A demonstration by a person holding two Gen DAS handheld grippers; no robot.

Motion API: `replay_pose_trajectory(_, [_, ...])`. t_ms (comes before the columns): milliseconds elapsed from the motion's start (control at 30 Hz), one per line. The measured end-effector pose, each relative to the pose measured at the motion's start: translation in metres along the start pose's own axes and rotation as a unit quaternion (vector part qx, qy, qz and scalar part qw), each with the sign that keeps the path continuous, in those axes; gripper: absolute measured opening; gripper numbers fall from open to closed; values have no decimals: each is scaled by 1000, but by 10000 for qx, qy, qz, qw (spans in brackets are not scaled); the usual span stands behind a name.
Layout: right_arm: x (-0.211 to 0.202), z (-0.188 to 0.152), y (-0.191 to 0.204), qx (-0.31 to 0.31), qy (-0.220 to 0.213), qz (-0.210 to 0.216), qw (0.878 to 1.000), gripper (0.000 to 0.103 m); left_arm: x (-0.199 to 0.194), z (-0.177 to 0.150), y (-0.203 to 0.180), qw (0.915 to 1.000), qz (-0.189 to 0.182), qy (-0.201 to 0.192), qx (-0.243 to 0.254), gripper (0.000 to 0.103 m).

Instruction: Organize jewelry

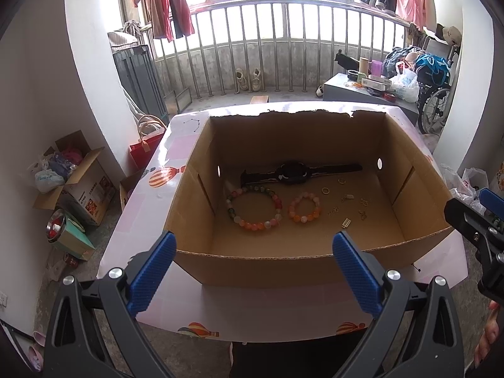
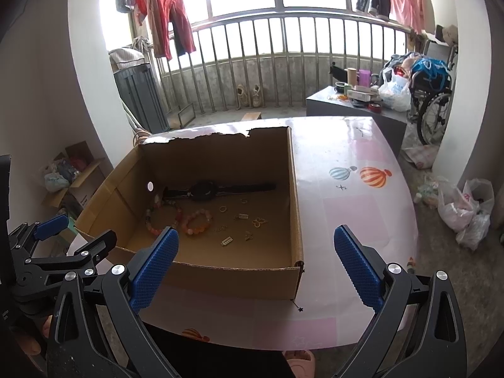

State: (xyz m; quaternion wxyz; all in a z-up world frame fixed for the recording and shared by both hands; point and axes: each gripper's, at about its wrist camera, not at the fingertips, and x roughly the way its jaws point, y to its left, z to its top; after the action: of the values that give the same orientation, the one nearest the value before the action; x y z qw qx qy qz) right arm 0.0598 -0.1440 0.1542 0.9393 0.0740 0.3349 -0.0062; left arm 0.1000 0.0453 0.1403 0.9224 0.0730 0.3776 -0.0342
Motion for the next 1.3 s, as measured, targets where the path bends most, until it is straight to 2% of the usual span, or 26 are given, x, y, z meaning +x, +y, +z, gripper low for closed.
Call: replay_pose_trajectory(1300, [-1,0,-3,0,25,-2,10000,95,0,0,1,10000,9,0,-29,97])
